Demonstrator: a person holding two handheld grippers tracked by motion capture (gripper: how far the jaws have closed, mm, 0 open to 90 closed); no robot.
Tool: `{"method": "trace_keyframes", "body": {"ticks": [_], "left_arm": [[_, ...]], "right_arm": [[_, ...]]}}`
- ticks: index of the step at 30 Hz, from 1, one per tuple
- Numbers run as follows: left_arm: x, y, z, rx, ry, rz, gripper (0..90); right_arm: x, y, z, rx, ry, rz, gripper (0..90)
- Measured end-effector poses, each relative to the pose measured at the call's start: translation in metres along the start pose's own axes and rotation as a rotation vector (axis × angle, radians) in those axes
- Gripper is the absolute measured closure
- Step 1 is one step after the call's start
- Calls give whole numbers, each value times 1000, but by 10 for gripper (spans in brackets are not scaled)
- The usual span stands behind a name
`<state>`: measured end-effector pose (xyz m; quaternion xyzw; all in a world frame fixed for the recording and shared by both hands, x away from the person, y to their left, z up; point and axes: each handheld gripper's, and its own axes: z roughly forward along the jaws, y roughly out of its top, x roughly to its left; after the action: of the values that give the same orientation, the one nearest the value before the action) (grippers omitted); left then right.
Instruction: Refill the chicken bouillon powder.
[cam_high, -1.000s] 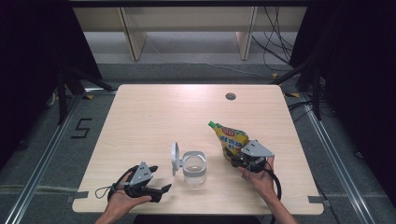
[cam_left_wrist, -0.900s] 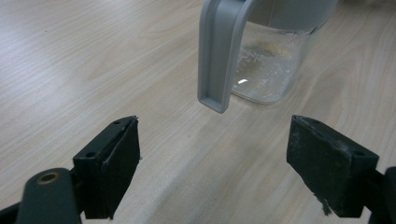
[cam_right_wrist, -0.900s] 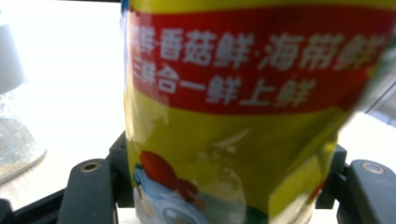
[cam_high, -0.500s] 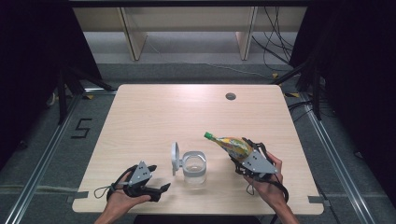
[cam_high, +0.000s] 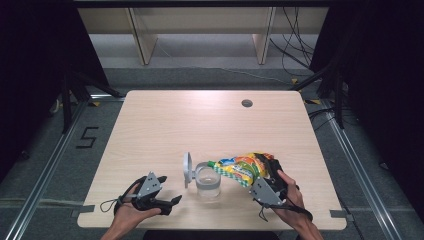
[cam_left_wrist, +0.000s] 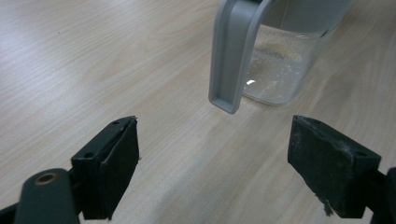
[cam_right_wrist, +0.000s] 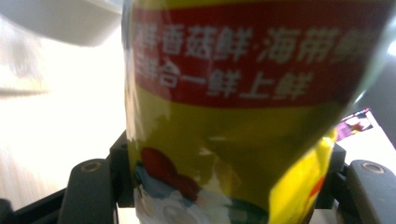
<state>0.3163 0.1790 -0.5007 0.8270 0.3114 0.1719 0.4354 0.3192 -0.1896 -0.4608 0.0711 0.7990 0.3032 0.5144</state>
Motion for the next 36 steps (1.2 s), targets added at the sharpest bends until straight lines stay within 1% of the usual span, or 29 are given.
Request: {"method": "trace_keyframes", "body": {"ticks": [1, 3, 4, 5, 7, 8, 9, 10, 13, 15, 16, 17, 18, 19, 21, 23, 24, 25, 26, 27, 28, 29, 30, 31, 32, 33, 34, 35, 36], "left_arm": [[-1, 0, 1, -8, -5, -11, 163], [0, 1, 1, -8, 2, 4, 163], [1, 1, 1, -8, -1, 21, 163], [-1, 0, 1, -11, -2, -9, 163], [0, 1, 1, -3, -4, 7, 163], [0, 1, 2, -7, -4, 5, 163], [0, 1, 2, -9, -2, 13, 163], [0, 1, 2, -7, -3, 17, 163], [0, 1, 3, -10, -2, 15, 163], [0, 1, 2, -10, -7, 14, 163], [0, 1, 2, -11, -5, 14, 163], [1, 1, 2, -6, -5, 18, 163], [0, 0, 3, -17, -6, 11, 163], [1, 1, 2, -11, -10, 12, 163], [0, 0, 2, -7, -1, 13, 163], [0, 0, 3, -22, -4, 5, 163], [-1, 0, 2, -11, -6, -21, 163], [0, 0, 2, -6, -6, -8, 163], [0, 0, 2, -7, -9, -22, 163], [1, 0, 2, -4, -2, -3, 163], [1, 0, 2, -10, 0, 7, 163], [1, 0, 2, -9, 3, 7, 163], [1, 0, 2, -8, 4, 6, 163], [1, 0, 2, -6, 0, 6, 163], [1, 0, 2, -7, 0, 6, 163], [1, 0, 2, -6, -1, 7, 164], [2, 0, 2, -7, -1, 10, 163], [2, 0, 2, -8, 0, 10, 163], [3, 0, 1, -2, 1, 18, 163]], "right_arm": [[2, 1, 0, 10, -7, -31, 334], [5, 3, 1, 30, -35, -111, 335], [7, 3, 1, 47, -43, -116, 335], [7, 3, 3, 33, -47, -163, 335], [9, 4, 4, 47, -74, -232, 336], [10, 5, 4, 55, -78, -262, 337], [10, 5, 5, 59, -76, -277, 338], [10, 6, 5, 67, -88, -295, 339], [12, 8, 5, 85, -114, -335, 339], [11, 9, 6, 79, -132, -381, 340], [12, 10, 5, 84, -138, -380, 340], [11, 11, 6, 83, -143, -421, 340], [12, 11, 5, 95, -149, -440, 340], [12, 13, 5, 93, -155, -466, 341], [12, 15, 5, 95, -165, -493, 341], [13, 16, 4, 101, -177, -526, 341], [14, 17, 4, 108, -179, -527, 342], [15, 18, 3, 113, -188, -537, 342], [14, 18, 4, 101, -186, -555, 351], [13, 20, 3, 100, -189, -595, 363], [15, 20, 2, 97, -200, -603, 366], [14, 21, 2, 91, -202, -625, 367], [14, 24, 1, 120, -200, -649, 367], [13, 24, 4, 63, -223, -684, 368], [16, 24, 1, 100, -214, -657, 368], [15, 25, 1, 103, -215, -675, 368], [14, 25, 3, 64, -225, -706, 369], [16, 24, 4, 70, -230, -672, 369], [16, 25, 3, 73, -237, -685, 369]]}}
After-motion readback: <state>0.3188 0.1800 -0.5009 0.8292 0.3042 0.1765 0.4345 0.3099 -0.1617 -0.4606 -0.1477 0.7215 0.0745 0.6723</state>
